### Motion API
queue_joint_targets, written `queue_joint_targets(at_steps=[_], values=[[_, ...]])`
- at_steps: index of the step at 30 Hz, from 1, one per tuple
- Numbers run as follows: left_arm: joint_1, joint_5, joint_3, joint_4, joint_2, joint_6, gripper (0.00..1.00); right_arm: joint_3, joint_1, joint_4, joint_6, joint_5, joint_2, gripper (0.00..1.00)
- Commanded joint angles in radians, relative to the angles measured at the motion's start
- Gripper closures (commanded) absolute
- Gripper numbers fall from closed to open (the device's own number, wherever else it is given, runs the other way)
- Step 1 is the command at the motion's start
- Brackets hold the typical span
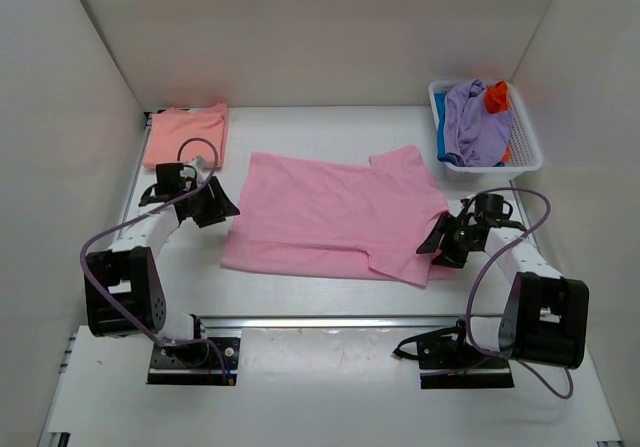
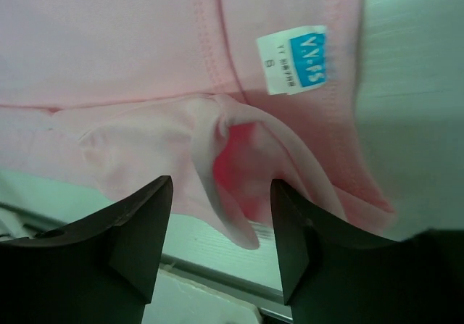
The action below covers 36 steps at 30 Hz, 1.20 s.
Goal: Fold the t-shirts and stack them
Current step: Fold the flattened tshirt in 1/3 of the way
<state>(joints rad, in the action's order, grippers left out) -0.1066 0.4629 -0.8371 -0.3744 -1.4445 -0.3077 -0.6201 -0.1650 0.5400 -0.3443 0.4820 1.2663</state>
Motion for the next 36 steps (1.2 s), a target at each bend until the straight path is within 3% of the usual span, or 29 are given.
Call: queue_joint_targets(at_steps=[1, 6, 13, 23, 36], values=[[0.054, 0.017, -0.002, -0.055, 0.068, 0.027, 0.40, -0.078, 0.021, 0.046, 0.036, -0.162, -0.048, 0.45], [0.186, -0.042, 0.027, -0.024, 0.090, 0.004, 0.39, -0.130, 0.108, 0.063, 0.021, -0.350, -0.111, 0.47], [0.281, -0.147, -0.059, 0.011, -0.075, -0.021, 0.43, -0.191, 0.234, -0.057, 0.039, -0.289, 0.030, 0.52], [0.305, -0.207, -0.016, 0.011, -0.165, -0.021, 0.48, -0.251, 0.380, -0.104, 0.008, -0.310, 0.263, 0.51], [0.312, -0.202, 0.122, -0.066, -0.094, -0.007, 0.50, -0.124, 0.414, -0.095, -0.010, -0.258, 0.231, 0.50]])
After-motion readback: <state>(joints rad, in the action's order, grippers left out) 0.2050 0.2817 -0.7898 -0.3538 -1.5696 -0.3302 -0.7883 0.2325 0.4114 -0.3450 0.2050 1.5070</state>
